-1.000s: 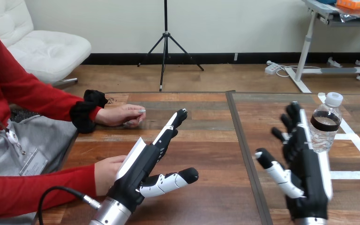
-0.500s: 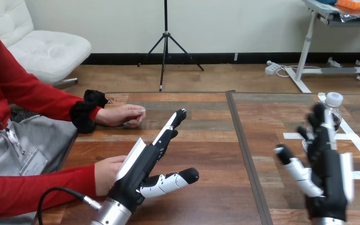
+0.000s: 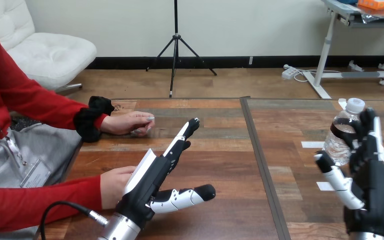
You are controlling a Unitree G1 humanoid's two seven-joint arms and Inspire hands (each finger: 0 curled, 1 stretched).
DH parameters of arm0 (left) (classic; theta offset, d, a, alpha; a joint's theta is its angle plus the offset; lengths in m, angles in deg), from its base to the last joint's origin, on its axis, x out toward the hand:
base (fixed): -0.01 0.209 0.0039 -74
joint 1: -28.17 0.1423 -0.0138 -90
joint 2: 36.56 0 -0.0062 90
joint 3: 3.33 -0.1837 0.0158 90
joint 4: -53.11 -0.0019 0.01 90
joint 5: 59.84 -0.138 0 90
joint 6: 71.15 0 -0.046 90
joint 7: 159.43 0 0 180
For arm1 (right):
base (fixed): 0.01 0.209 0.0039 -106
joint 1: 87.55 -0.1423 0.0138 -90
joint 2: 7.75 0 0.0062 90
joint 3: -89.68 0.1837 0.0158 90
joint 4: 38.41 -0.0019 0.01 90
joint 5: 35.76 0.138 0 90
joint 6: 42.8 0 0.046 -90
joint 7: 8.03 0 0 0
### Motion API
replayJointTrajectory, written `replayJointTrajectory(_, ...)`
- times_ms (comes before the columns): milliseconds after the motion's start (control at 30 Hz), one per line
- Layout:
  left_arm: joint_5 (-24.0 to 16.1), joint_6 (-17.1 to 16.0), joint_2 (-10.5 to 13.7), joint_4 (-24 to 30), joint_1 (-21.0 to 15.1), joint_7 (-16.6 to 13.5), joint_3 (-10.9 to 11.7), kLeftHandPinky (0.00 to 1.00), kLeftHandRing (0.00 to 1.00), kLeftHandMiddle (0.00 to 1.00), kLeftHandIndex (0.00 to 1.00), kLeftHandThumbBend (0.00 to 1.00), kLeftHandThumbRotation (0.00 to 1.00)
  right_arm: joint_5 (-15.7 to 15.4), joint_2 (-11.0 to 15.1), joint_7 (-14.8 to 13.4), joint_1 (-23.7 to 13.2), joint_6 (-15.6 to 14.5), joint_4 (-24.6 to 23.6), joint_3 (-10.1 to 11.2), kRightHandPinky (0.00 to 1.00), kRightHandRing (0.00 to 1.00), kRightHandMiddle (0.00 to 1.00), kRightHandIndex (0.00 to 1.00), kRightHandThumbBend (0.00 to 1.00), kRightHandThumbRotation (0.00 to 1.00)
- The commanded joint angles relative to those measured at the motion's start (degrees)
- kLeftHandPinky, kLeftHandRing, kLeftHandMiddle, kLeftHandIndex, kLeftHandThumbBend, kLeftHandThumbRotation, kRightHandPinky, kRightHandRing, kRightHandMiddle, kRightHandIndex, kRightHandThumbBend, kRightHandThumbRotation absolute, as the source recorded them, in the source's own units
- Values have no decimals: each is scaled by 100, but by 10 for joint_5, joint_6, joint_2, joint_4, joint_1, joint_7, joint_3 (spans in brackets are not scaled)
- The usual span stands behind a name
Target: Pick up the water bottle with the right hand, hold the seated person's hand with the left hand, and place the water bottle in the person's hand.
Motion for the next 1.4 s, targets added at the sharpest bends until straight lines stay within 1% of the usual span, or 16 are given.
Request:
replayJointTrajectory(0,11,-16,-1,20,-18,-1,8,96,100,100,100,100,66,4,14,-1,-55,13,-16,8,96,100,100,100,100,55)
replayJointTrajectory(100,23,-8,-2,21,-17,12,7,96,100,100,100,100,65,9,18,3,-57,7,-18,11,97,100,100,100,100,56)
replayJointTrajectory(200,14,-12,1,25,-15,5,8,96,100,100,100,100,65,9,23,3,-62,9,-13,15,98,100,100,100,100,56)
replayJointTrajectory(333,15,-18,1,20,-17,6,8,96,100,100,100,100,65,8,30,0,-68,8,-9,21,99,100,100,100,100,56)
replayJointTrajectory(500,14,-14,3,23,-15,7,8,96,100,100,100,100,65,13,34,-1,-75,8,-6,25,100,100,100,100,100,56)
replayJointTrajectory(600,21,-18,2,19,-16,13,8,96,100,100,100,100,65,8,37,-8,-80,6,-1,30,100,100,100,100,100,56)
replayJointTrajectory(700,24,-15,1,21,-15,15,9,97,100,100,100,100,64,7,39,-12,-85,-2,-2,33,100,100,100,100,100,56)
replayJointTrajectory(800,18,-18,2,21,-16,9,9,97,100,100,100,100,64,-15,44,-32,-88,-4,0,37,100,100,100,100,100,57)
replayJointTrajectory(900,26,-16,0,22,-15,16,9,97,100,100,100,100,64,-3,44,-30,-94,-11,1,38,100,100,100,100,100,57)
replayJointTrajectory(1000,24,-18,0,21,-15,12,10,97,100,100,100,100,64,-11,48,-39,-98,-18,4,39,100,100,100,100,100,57)
replayJointTrajectory(1100,28,-19,-1,21,-15,15,10,97,100,100,100,100,64,-11,50,-41,-102,-25,6,38,100,100,100,100,100,57)
replayJointTrajectory(1233,29,-19,0,21,-15,14,10,97,100,100,100,100,64,-19,55,-52,-104,-45,6,36,100,100,100,100,100,56)
replayJointTrajectory(1300,29,-19,-1,21,-15,14,10,96,100,100,100,100,64,-22,57,-55,-105,-51,5,35,100,100,100,100,100,56)
replayJointTrajectory(1367,30,-21,-1,19,-15,13,11,96,100,100,100,100,64,-15,57,-51,-106,-60,4,35,100,100,100,100,100,56)
